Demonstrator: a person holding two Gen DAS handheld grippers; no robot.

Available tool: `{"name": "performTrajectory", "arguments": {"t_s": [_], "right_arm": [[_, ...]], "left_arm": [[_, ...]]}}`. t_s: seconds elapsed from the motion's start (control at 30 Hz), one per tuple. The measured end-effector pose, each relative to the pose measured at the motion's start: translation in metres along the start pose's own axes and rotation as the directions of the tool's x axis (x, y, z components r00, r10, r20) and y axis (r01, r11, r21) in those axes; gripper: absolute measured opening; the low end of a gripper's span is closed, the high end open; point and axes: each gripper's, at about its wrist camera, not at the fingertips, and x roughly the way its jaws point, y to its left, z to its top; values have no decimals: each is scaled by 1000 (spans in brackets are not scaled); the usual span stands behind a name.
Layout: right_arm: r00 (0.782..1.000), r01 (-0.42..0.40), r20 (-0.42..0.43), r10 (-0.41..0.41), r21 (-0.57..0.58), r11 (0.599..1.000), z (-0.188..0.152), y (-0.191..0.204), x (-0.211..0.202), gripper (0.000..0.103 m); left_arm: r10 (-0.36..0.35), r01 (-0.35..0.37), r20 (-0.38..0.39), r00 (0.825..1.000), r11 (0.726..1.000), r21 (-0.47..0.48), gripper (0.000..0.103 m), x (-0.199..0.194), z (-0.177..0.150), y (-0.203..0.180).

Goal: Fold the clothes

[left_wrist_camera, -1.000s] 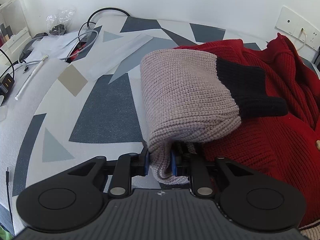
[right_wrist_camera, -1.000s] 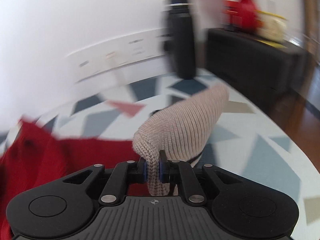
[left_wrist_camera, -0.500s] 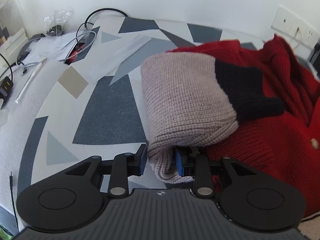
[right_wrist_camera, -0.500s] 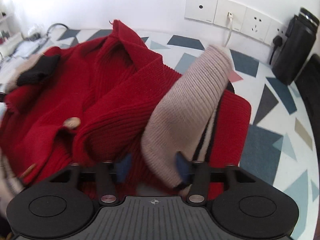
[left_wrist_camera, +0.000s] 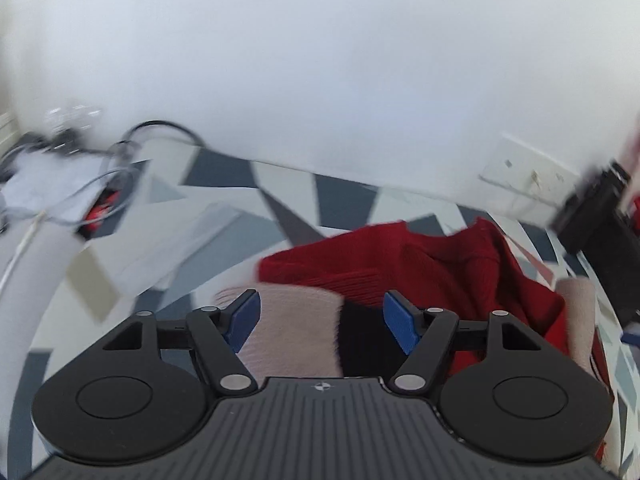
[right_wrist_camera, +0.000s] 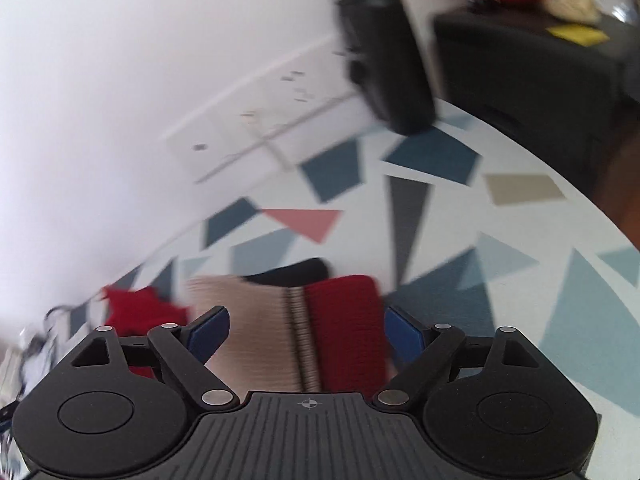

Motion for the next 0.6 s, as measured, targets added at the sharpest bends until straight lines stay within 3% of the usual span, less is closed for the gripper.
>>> {"name": "performTrajectory", "arguments": {"t_s": [0.07, 0.13, 0.17, 0.23, 0.33, 0.4, 0.47, 0.5, 0.57, 0.6], "right_arm": [[997, 72, -17, -72, -9, 997, 0, -10, 16, 82], [988, 145, -40, -150, -95, 985, -3, -10, 34, 82], [982, 173, -56, -182, -137, 975, -7, -9, 43, 82], [972, 192, -99, -213, -186, 964, -16, -5, 61, 82], [971, 179, -120, -206, -206, 962, -25, 3, 73, 89], [971, 173, -122, -205, -228, 958, -28, 11, 76, 87], [978, 137, -121, -172, -254, 957, -30, 18, 76, 67], [980, 121, -119, -158, -272, 955, -31, 23, 75, 48], [980, 133, -91, -179, -374, 918, -34, 35, 71, 21], [978, 148, -69, -197, -433, 889, -35, 42, 69, 14]], "left_arm": [[-34, 36, -50, 998, 999, 38, 76, 26, 5, -12], [-59, 63, -127, 990, 998, 22, 76, 55, 3, -23], [-47, 51, -168, 985, 999, 17, 76, 67, 0, -28], [18, -3, -172, 985, 996, 86, 76, 79, -8, -43], [105, -73, -161, 981, 979, 189, 77, 84, -18, -61], [137, -94, -165, 977, 965, 246, 81, 88, -23, -67], [182, -121, -166, 969, 938, 324, 82, 92, -28, -75], [209, -138, -159, 965, 918, 371, 82, 95, -32, -79], [259, -170, -140, 956, 873, 457, 82, 99, -41, -87], [269, -179, -131, 954, 864, 470, 82, 99, -44, -89]]}}
